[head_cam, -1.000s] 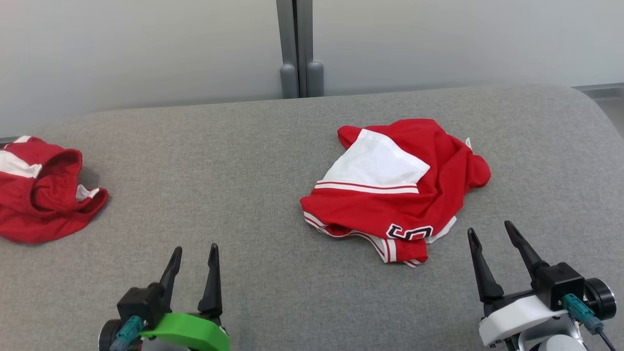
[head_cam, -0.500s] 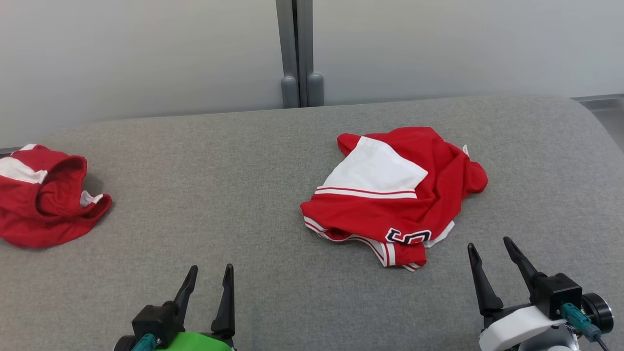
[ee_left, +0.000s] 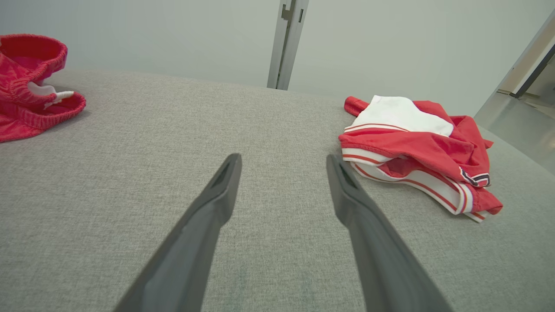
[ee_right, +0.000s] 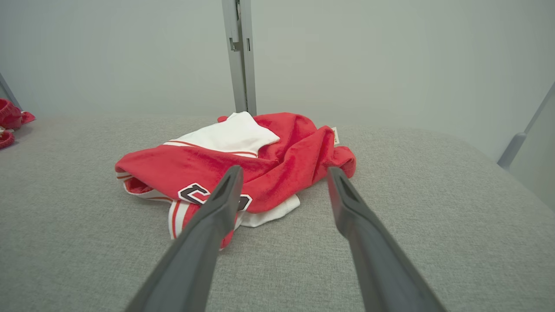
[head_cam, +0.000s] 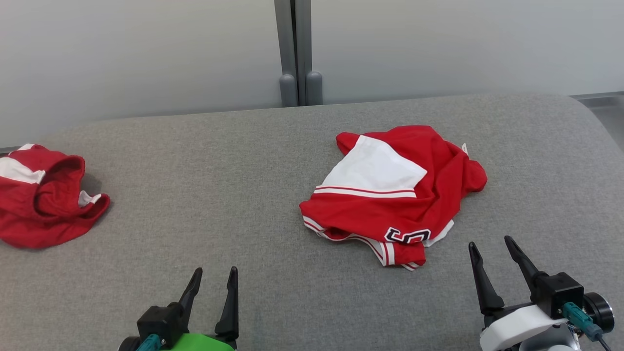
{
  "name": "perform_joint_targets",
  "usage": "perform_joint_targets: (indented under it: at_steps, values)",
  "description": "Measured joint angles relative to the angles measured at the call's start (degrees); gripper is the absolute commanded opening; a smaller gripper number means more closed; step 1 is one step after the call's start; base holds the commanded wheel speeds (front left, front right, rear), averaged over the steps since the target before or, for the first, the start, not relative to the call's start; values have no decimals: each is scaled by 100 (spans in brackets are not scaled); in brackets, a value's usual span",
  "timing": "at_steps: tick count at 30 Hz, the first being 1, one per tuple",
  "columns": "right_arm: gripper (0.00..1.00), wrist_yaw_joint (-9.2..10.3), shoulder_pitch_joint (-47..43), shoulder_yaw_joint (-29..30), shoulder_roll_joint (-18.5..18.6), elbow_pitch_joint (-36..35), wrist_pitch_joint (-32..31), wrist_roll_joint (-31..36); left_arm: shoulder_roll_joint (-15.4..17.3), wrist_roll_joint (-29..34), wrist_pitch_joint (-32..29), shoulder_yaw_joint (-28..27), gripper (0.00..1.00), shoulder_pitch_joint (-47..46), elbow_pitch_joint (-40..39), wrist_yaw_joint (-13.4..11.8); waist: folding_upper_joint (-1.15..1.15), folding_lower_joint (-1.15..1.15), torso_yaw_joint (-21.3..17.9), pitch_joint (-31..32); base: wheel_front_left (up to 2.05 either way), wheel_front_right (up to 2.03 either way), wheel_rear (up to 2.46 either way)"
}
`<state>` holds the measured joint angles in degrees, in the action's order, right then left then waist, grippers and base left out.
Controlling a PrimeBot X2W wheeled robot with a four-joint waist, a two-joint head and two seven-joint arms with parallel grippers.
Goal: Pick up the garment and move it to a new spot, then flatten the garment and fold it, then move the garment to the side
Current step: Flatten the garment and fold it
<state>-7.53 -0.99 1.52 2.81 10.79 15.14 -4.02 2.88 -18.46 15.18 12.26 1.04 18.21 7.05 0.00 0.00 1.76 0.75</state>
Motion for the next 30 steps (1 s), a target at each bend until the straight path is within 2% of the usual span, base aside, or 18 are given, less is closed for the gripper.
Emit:
perform_joint_targets:
  at_steps: [17,25,30]
  values:
    - [100,0,57,-12,-1,-20,0,4,0,44,0,149,100,-269,115,-8,0,0,6,-78,0,0,0]
    - [100,0,277,-90,-1,-113,0,62,-4,259,-26,601,100,-1671,932,8,0,0,-63,-333,0,0,0]
    - [100,0,504,-220,-1,-163,0,100,-5,3,-422,1033,100,-2898,1798,25,0,0,-185,-618,0,0,0]
